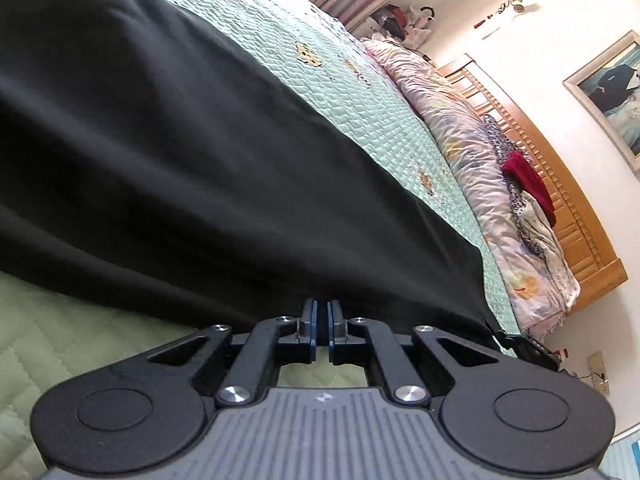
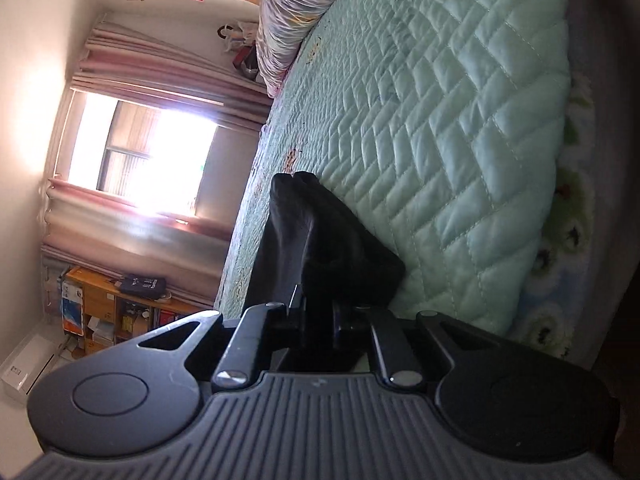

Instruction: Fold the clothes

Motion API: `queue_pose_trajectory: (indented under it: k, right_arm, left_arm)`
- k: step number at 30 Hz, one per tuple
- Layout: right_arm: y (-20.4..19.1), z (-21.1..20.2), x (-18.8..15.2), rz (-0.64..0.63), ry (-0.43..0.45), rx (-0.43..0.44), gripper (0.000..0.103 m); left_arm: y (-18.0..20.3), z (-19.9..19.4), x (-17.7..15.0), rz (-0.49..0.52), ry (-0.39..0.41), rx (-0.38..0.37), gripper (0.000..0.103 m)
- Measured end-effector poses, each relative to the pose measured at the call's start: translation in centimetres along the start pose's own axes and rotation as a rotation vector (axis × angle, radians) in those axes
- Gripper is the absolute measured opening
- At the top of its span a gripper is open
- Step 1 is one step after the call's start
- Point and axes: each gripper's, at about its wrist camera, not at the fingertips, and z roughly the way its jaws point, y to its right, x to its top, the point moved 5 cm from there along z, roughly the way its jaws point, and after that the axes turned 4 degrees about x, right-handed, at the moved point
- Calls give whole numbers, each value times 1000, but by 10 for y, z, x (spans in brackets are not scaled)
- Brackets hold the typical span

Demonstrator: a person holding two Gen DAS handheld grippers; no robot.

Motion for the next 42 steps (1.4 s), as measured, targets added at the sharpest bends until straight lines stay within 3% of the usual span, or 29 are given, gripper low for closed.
queue_pose_trajectory:
  k: [6,8,13,15,18,22,28,35,42]
  right_arm:
    - [6,-2,-2,130,14,36,13]
    - [5,-2,-2,95,11,-5,12]
    - [1,3,0,59,0,-39,10]
    - [4,2,1,63,-8,-38,10]
    - [4,1,1,82,-16,-39,11]
    - [-6,-10,-3,79,-19,-35,26]
    - [-39,-28,-22,-10,-17,-6,52]
    - [-93,-30,-52,-142,-47,76,54]
    - [-116,-5,-86,-246,-143,107,59]
  left_arm:
    - [-4,-10,2,-86,13,-23,18]
    - [-7,-20,6,-122,43,-40,20]
    - [-19,-50,19,-148,139,-41,39]
    - [-28,-51,19,-215,148,-28,53]
    - [-40,-47,17,-311,139,-20,54]
    - [-48,-42,13,-368,127,-42,55]
    - [-58,-29,8,-448,111,13,56]
    - [-61,-24,9,-555,188,71,57]
    - [-55,-15,15,-553,248,98,70]
